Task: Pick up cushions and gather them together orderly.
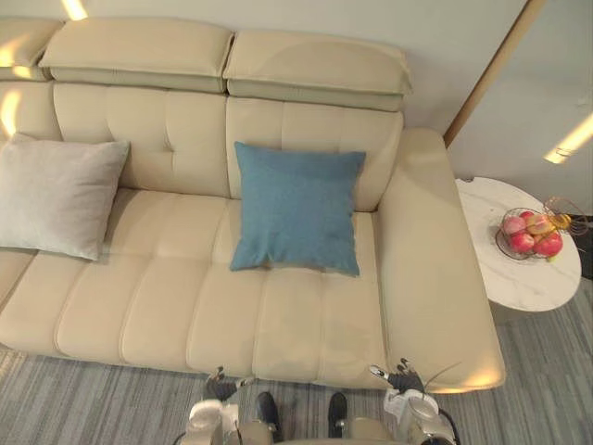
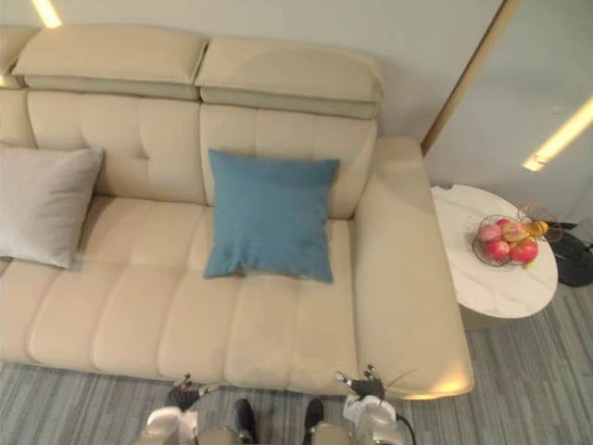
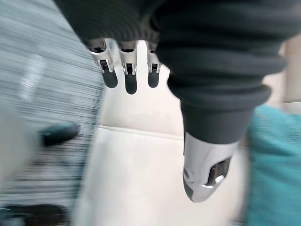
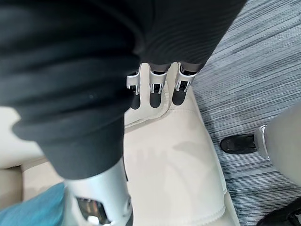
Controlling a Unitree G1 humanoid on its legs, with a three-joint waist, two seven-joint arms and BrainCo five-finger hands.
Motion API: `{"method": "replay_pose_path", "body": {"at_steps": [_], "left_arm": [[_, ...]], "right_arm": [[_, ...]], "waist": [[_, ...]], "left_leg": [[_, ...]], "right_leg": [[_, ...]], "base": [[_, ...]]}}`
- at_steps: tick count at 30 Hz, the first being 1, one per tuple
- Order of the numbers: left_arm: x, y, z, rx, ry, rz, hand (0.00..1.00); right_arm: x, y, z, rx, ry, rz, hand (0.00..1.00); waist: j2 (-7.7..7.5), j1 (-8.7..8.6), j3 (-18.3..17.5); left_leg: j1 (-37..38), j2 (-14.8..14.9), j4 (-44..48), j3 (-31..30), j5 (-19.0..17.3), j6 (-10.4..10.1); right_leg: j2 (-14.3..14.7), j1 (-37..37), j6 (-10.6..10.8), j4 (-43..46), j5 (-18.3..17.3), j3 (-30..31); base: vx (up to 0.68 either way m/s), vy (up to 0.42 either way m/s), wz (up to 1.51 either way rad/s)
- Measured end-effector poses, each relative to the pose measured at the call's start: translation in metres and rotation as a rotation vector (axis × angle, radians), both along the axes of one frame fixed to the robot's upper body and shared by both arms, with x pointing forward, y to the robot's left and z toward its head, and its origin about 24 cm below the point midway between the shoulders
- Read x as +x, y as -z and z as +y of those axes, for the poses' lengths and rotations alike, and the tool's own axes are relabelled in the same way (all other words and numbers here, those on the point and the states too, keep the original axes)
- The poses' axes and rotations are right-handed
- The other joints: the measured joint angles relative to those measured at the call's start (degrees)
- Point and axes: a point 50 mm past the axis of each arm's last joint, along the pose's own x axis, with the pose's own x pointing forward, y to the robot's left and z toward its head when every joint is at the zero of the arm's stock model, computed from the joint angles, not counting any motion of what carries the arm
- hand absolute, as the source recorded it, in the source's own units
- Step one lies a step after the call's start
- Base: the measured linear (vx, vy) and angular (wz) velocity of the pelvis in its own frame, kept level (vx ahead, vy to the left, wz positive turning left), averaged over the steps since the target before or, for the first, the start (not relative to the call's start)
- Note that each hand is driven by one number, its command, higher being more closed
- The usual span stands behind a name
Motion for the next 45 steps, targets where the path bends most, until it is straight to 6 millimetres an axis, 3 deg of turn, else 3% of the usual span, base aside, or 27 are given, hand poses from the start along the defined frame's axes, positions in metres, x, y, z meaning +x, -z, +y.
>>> {"method": "replay_pose_path", "body": {"at_steps": [3, 5, 7, 8, 9, 12, 13, 14, 15, 17, 20, 22, 23, 25, 30, 37, 39, 40, 45], "left_arm": [[0.005, -0.005, 0.004, -0.007, -0.049, -0.039, 0.0], [0.001, -0.004, 0.008, -0.014, -0.088, -0.035, 0.0], [-0.007, -0.001, 0.008, -0.023, -0.117, -0.017, 0.0], [-0.009, 0.001, 0.005, -0.035, -0.125, -0.009, 0.0], [-0.013, 0.004, 0.0, -0.051, -0.127, 0.004, 0.0], [-0.014, 0.005, -0.009, -0.058, -0.084, 0.013, 0.0], [-0.014, 0.005, -0.01, -0.059, -0.073, 0.014, 0.0], [-0.013, 0.004, -0.01, -0.057, -0.069, 0.009, 0.0], [-0.011, 0.004, -0.014, -0.066, -0.066, 0.001, 0.0], [-0.011, 0.005, -0.021, -0.085, -0.062, 0.006, 0.0], [-0.013, 0.007, -0.027, -0.092, -0.042, 0.022, 0.0], [-0.022, 0.012, -0.025, -0.08, -0.035, 0.065, 0.0], [-0.023, 0.013, -0.022, -0.068, -0.02, 0.075, 0.0], [-0.026, 0.013, -0.011, -0.015, 0.019, 0.09, 0.0], [-0.035, 0.015, 0.009, 0.066, 0.061, 0.134, 0.0], [-0.056, 0.023, 0.011, 0.072, 0.062, 0.209, 0.0], [-0.058, 0.024, 0.012, 0.076, 0.066, 0.216, 0.0], [-0.064, 0.025, 0.027, 0.109, 0.047, 0.248, 0.0], [-0.064, 0.025, 0.027, 0.109, 0.047, 0.248, 0.0]], "right_arm": [[-0.003, 0.001, 0.004, 0.012, 0.009, -0.001, 0.0], [-0.008, 0.003, 0.007, 0.025, 0.023, 0.011, 0.0], [-0.011, 0.005, 0.008, 0.019, 0.033, 0.023, 0.0], [-0.01, 0.004, 0.006, 0.015, 0.046, 0.021, 0.0], [-0.008, 0.003, 0.004, 0.011, 0.065, 0.015, 0.0], [-0.005, 0.001, 0.003, -0.001, 0.072, 0.011, 0.0], [-0.008, 0.003, 0.003, -0.006, 0.075, 0.022, 0.0], [-0.014, 0.005, 0.003, -0.005, 0.083, 0.037, 0.0], [-0.016, 0.006, -0.001, -0.017, 0.088, 0.044, 0.0], [-0.016, 0.005, -0.007, -0.034, 0.089, 0.042, 0.0], [-0.023, 0.008, -0.004, -0.025, 0.093, 0.064, 0.0], [-0.033, 0.014, -0.003, -0.006, 0.11, 0.102, 0.0], [-0.039, 0.018, 0.003, 0.015, 0.105, 0.131, 0.0], [-0.049, 0.024, 0.009, 0.044, 0.094, 0.178, 0.0], [-0.056, 0.027, 0.0, 0.037, 0.135, 0.209, 0.0], [-0.057, 0.027, -0.01, 0.018, 0.152, 0.229, 0.0], [-0.057, 0.026, -0.016, -0.008, 0.136, 0.231, 0.0], [-0.036, 0.019, -0.029, -0.025, 0.153, 0.195, 0.0], [-0.036, 0.019, -0.029, -0.025, 0.153, 0.195, 0.0]], "waist": [[-0.59, 0.27, -0.25], [-1.4, 1.46, -0.72], [-1.98, 2.31, -1.03], [-1.61, 2.72, -1.28], [-0.9, 3.73, -1.54], [0.41, 4.33, -1.15], [0.5, 4.22, -1.1], [-0.51, 4.1, -0.74], [-0.89, 3.96, -0.69], [-0.49, 3.59, -1.03], [-0.04, 2.36, -1.41], [0.12, 1.18, -1.98], [-1.29, 0.69, -2.47], [-2.74, 0.62, -3.57], [-2.19, 0.05, -3.83], [-1.46, -0.08, -4.31], [-1.44, -0.17, -4.32], [-1.18, -2.13, -1.35], [-1.18, -2.13, -1.35]], "left_leg": [[-2.63, 0.14, 3.93, -1.55, -0.24, 0.27], [-5.89, 0.2, 7.1, -2.21, -0.05, 0.08], [-10.15, 0.26, 11.63, -3.32, 0.07, -0.1], [-12.96, 1.08, 13.87, -3.96, 0.54, -0.68], [-14.97, 2.31, 13.45, -4.32, 2.58, -1.32], [-14.49, 4.77, 7.6, -5.03, 7.82, -3.38], [-13.37, 5.0, 6.03, -5.05, 7.4, -4.36], [-12.82, 5.05, 6.3, -5.11, 7.05, -5.24], [-12.63, 5.09, 10.11, -6.07, 6.27, -5.09], [-12.48, 4.94, 19.67, -8.11, 1.92, -4.26], [-10.6, 5.59, 27.54, -11.05, -7.48, -6.32], [-7.63, 4.09, 20.56, -11.83, -10.94, -7.02], [-7.05, 2.33, 17.49, -11.61, -9.16, -6.63], [-5.43, -0.54, 11.33, -11.1, -5.86, -5.66], [-1.52, -4.09, 1.35, -11.15, 0.14, -4.03], [4.49, -5.11, -11.32, -11.06, 7.35, -4.08], [5.81, -5.23, -14.22, -11.03, 8.76, -4.07], [10.36, -6.33, -14.5, -11.17, 5.55, -5.14], [10.36, -6.33, -14.49, -11.15, 5.55, -5.14]], "right_leg": [[-3.06, 1.33, 3.07, 18.74, -6.2, 2.39], [-3.7, 4.92, 5.6, 21.7, -8.49, 5.11], [-3.0, 12.17, 4.93, 11.79, -9.72, 6.62], [-1.21, 15.69, 5.51, 3.34, -14.16, 5.31], [0.29, 16.88, 4.55, -2.94, -16.02, 2.9], [3.98, 17.52, 2.23, -6.89, -17.01, 0.71], [4.29, 17.86, 1.53, -7.31, -16.62, -0.23], [3.61, 18.09, 0.44, -7.69, -16.44, -1.73], [2.67, 17.94, -0.91, -7.41, -16.57, -3.03], [1.38, 16.15, -1.44, -6.39, -16.23, -3.38], [0.44, 13.67, -0.8, -5.27, -14.85, -3.39], [0.54, 12.94, 1.03, -6.24, -13.81, -2.86], [0.04, 12.62, 1.5, -7.8, -13.07, -1.74], [-0.87, 12.51, 1.88, -11.93, -10.57, 0.52], [-1.84, 14.31, 2.6, -17.62, -6.54, 2.58], [-1.21, 14.42, 2.28, -18.74, -5.61, 3.7], [-0.96, 14.45, 2.31, -19.08, -5.46, 3.86], [-1.22, 21.08, 1.98, -24.68, -4.63, 5.01], [-1.22, 21.08, 1.98, -24.69, -4.63, 5.02]], "base": [[-0.13, -0.041, 0.21], [-0.16, -0.116, 0.25], [-0.23, -0.206, 0.28], [-0.35, -0.274, 0.06], [-0.38, -0.28, -0.04], [-0.39, -0.2, -0.02], [-0.46, -0.191, 0.15], [-0.31, -0.092, 0.08], [-0.34, -0.06, -0.09], [-0.24, 0.032, -0.23], [-0.1, 0.143, 0.04], [-0.02, 0.2, 0.23], [-0.05, 0.164, 0.26], [-0.04, 0.119, 0.11], [-0.04, 0.091, 0.09], [-0.06, -0.021, -0.06], [-0.03, -0.007, -0.05], [0.0, 0.0, 0.0], [0.0, 0.0, 0.0]]}}
